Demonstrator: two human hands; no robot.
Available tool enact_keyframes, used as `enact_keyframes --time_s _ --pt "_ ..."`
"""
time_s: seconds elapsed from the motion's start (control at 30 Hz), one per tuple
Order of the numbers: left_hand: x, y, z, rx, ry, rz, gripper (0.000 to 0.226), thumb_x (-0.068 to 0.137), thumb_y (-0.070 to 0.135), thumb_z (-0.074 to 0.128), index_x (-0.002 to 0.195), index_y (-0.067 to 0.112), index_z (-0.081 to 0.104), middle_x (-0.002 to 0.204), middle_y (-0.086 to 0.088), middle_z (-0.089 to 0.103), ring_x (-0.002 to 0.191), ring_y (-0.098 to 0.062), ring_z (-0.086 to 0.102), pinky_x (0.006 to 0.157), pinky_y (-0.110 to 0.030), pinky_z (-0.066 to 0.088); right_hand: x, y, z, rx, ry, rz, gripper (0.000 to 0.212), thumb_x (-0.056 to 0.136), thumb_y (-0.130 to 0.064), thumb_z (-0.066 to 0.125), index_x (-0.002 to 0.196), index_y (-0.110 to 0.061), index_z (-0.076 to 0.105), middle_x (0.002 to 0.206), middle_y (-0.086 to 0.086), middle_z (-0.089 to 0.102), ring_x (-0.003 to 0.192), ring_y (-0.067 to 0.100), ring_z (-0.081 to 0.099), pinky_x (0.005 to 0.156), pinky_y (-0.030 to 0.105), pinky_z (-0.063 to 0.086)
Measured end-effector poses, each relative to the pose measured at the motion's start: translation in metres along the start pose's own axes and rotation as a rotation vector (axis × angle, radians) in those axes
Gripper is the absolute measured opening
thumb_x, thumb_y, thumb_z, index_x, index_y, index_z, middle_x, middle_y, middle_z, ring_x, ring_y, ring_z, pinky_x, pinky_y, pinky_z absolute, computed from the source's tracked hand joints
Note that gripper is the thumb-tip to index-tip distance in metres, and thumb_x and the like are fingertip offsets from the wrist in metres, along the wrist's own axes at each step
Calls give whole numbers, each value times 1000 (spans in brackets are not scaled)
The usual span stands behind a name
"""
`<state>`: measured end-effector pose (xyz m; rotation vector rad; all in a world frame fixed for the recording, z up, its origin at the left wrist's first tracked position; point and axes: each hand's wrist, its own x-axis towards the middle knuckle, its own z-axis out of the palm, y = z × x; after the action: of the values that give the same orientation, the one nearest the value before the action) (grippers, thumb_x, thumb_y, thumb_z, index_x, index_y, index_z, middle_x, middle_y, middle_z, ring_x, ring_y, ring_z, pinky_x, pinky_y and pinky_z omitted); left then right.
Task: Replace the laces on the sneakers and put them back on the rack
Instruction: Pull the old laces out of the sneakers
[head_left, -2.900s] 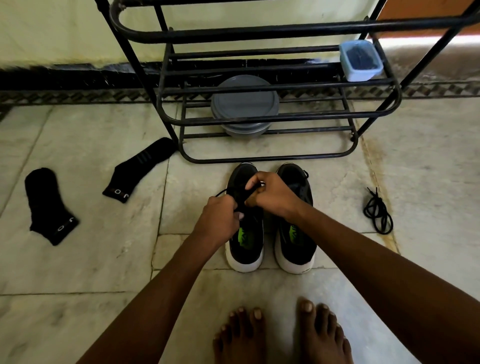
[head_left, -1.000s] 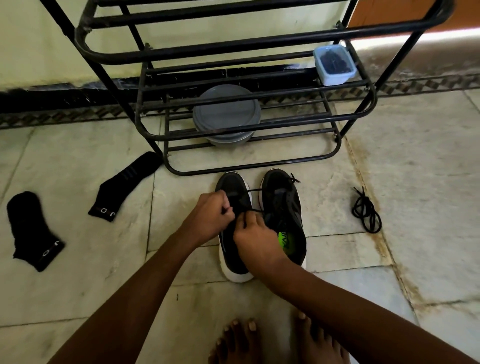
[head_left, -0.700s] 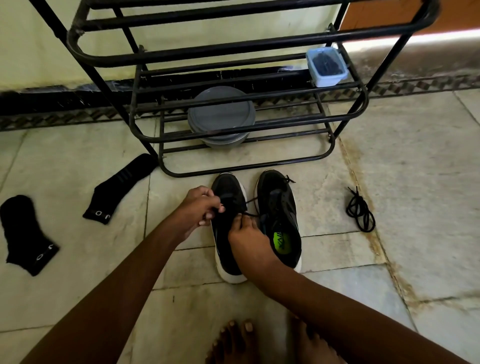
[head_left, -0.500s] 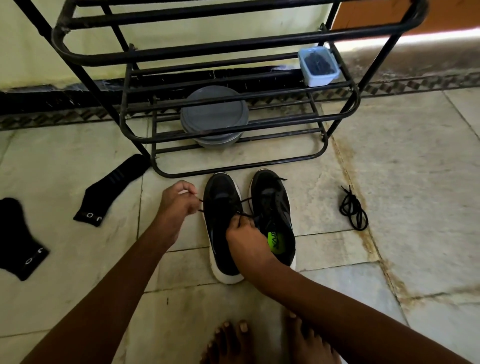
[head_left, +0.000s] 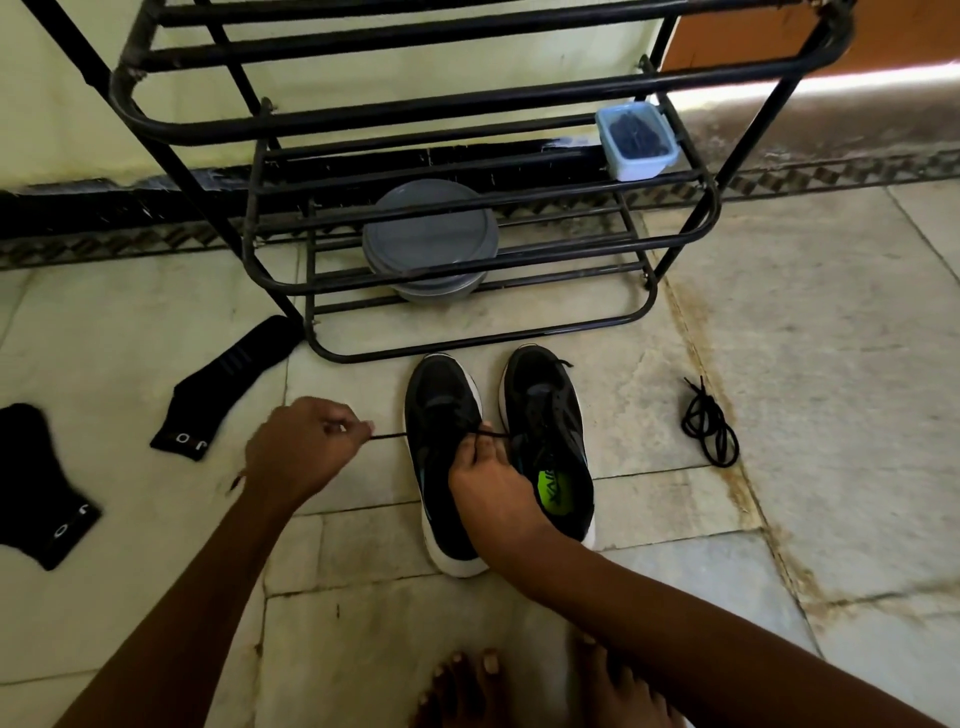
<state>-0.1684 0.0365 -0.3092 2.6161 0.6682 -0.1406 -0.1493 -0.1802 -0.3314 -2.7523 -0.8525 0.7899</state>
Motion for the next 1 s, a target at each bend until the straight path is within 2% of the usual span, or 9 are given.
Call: enact_keyframes --time_s 0.13,0.2,0.3,0.43,0.53,0.67,0.73,0.83,1.0 --pt "-4 -2 21 79 -211 -26 23 85 54 71 74 35 77 78 15 67 85 -16 67 87 -37 53 0 3 -4 182 58 15 66 104 -21 48 156 7 17 161 31 18 148 43 27 113 46 41" --pt "-12 2 33 -21 -180 57 12 82 43 76 92 36 76 100 14 64 94 -13 65 91 -41 54 3 7 -9 298 154 16 42 104 -24 45 136 4 45 140 24 46 120 38 54 90 35 47" --pt "-21 17 45 -369 -127 57 27 80 19 83 105 26 75 105 10 68 89 -6 68 83 -39 60 16 15 -21 335 162 12 9 99 -16 52 102 -9 55 109 13 56 94 34 61 73 34 46" --pt "-25 24 50 -439 -124 107 49 71 11 90 116 19 74 128 5 63 110 -11 63 90 -38 59 38 25 -32 294 129 -9 18 95 -12 59 110 -2 61 121 20 53 101 38 60 90 39 50" --pt "-25 23 48 -453 -233 129 70 67 15 93 131 19 66 150 5 48 131 -13 51 97 -37 57 48 26 -36 293 149 -43 8 93 -15 64 98 -11 59 114 17 55 101 37 59 89 38 49" --pt "-20 22 41 -435 -293 101 95 66 18 95 150 27 49 148 4 54 133 -16 53 93 -32 57 56 25 -32 340 184 -24 9 94 -20 67 96 -13 61 111 13 58 100 34 60 88 42 53" --pt "-18 24 37 -416 -337 139 104 68 21 94 156 29 39 158 5 43 135 -17 50 98 -28 52 58 25 -29 325 168 7 12 95 -20 65 101 -10 63 112 15 58 102 35 60 88 45 54" --pt "-14 27 35 -303 -369 201 105 71 26 93 159 23 34 166 7 28 139 -18 46 106 -25 43 62 25 -31 284 134 -13 11 94 -16 65 100 -8 60 112 18 58 104 37 58 92 46 51" --pt "-8 33 32 -192 -388 216 107 71 31 93 159 19 33 163 0 35 139 -20 50 104 -22 42 61 27 -30 145 121 -116 23 91 -10 60 111 -3 53 118 22 56 112 39 51 94 45 47"
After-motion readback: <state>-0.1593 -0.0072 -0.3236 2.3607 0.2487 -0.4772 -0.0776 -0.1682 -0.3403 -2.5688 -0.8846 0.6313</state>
